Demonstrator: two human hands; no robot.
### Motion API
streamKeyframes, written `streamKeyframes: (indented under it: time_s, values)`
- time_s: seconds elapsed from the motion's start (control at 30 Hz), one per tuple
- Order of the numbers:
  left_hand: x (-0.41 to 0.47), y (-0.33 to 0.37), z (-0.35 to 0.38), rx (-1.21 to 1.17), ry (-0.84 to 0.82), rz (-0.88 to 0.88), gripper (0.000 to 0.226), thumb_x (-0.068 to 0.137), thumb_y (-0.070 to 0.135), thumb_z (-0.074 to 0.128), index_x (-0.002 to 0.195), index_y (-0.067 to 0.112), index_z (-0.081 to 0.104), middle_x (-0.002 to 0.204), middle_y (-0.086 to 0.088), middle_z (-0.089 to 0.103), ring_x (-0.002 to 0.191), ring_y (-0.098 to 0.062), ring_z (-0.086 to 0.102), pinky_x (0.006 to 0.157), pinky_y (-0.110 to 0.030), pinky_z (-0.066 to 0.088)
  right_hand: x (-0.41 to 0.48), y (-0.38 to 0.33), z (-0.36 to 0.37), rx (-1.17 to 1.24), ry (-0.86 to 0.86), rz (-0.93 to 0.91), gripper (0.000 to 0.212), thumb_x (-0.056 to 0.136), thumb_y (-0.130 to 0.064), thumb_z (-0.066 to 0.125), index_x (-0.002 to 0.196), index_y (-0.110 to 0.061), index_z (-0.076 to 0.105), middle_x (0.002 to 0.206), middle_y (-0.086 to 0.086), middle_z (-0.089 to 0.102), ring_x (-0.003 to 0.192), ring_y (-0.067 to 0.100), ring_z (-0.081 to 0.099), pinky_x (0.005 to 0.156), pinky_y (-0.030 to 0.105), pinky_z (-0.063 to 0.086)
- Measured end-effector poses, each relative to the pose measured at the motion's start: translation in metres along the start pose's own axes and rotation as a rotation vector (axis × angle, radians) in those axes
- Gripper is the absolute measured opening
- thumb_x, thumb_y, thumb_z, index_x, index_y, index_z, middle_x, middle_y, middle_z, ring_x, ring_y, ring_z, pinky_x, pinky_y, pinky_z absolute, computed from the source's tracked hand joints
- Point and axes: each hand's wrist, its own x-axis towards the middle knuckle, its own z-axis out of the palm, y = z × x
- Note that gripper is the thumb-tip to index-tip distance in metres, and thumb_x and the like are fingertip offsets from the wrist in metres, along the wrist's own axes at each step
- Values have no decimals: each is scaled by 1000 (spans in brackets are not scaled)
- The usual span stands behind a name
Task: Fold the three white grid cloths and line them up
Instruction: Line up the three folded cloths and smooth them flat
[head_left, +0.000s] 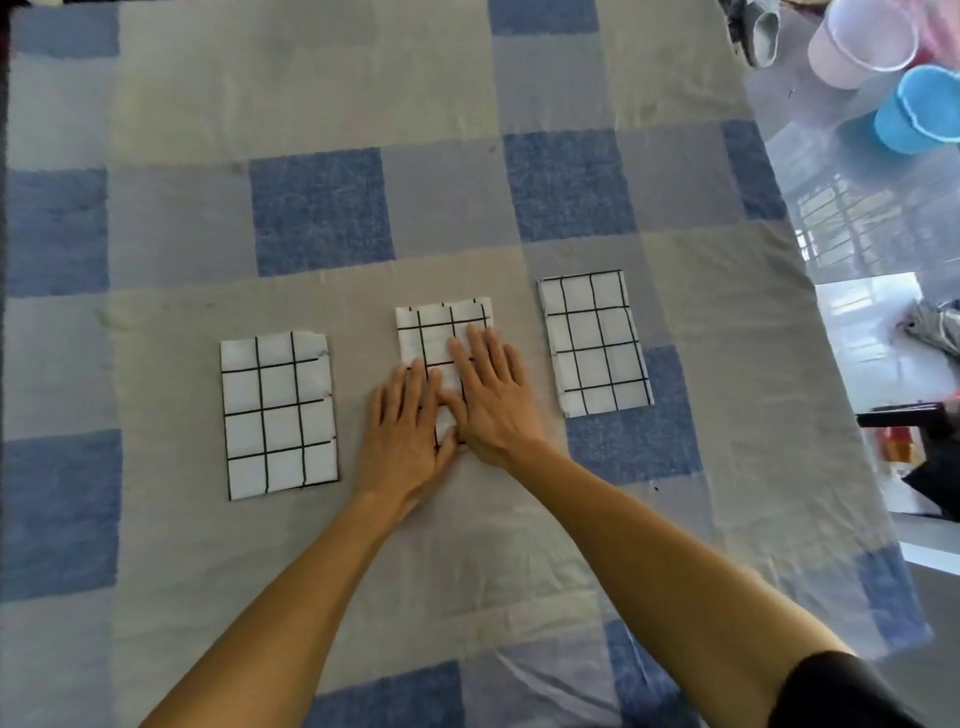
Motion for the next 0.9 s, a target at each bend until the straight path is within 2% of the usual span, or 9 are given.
streamKeyframes:
  time_s: [0.07,0.13,0.23,0.37,0.43,0.5,0.63,0.77,0.9]
  values:
    - [1,2,-5,9,2,-25,73,91,55,24,149,13,15,158,-13,9,145,-31,5,115,-46,-1,-6,6,-6,55,58,0,63,95,-54,4,148,-23,-10,155,2,-21,143,19,-22,118,39,-11]
    - [3,9,-14,-10,88,-22,66,85,50,34,137,9,32,146,-16,25,138,-35,17,112,-48,-2,-16,19,-13,69,153,27,62,98,-49,11,151,-20,-2,157,4,-14,145,21,-16,118,39,-11]
    - [15,46,-28,-61,256,126,38,77,33,47,105,8,48,111,-14,42,109,-34,41,105,-51,19,-37,54,-22,82,264,165,57,97,-39,26,148,-13,27,157,13,17,146,28,8,119,43,5]
    - [34,111,-30,-120,160,282,23,81,27,51,93,9,57,87,-10,54,81,-30,52,81,-41,34,-73,106,-32,155,369,316,50,80,-22,48,129,-10,52,140,16,47,134,35,37,110,50,32]
    - [40,130,-25,-100,129,318,21,79,23,58,95,9,59,88,-11,56,79,-30,53,72,-40,38,-89,126,-35,163,372,314,50,74,-17,55,123,-10,56,134,17,51,127,36,44,103,49,38]
    - [43,140,-23,-62,122,362,25,78,22,56,98,8,60,90,-11,58,79,-31,54,68,-40,40,-102,142,-34,173,349,304,51,72,-19,59,122,-11,58,133,14,51,123,35,47,100,48,39]
    - [51,144,-23,20,114,390,31,81,29,59,103,7,60,96,-12,61,80,-31,57,70,-41,44,-111,163,-27,158,341,290,36,82,-26,62,116,-15,63,131,11,52,117,31,52,97,44,41]
    - [57,144,-26,-30,185,386,21,84,17,64,97,6,51,89,-13,56,73,-30,53,65,-41,44,-108,171,-25,120,414,235,24,89,-26,57,106,-15,68,119,13,60,107,34,57,88,46,47]
    - [56,141,-29,-48,227,394,52,74,28,70,112,9,41,106,-16,42,84,-32,47,71,-43,42,-108,173,-23,118,436,187,18,85,-23,61,99,-15,71,109,12,63,99,35,59,81,46,49]
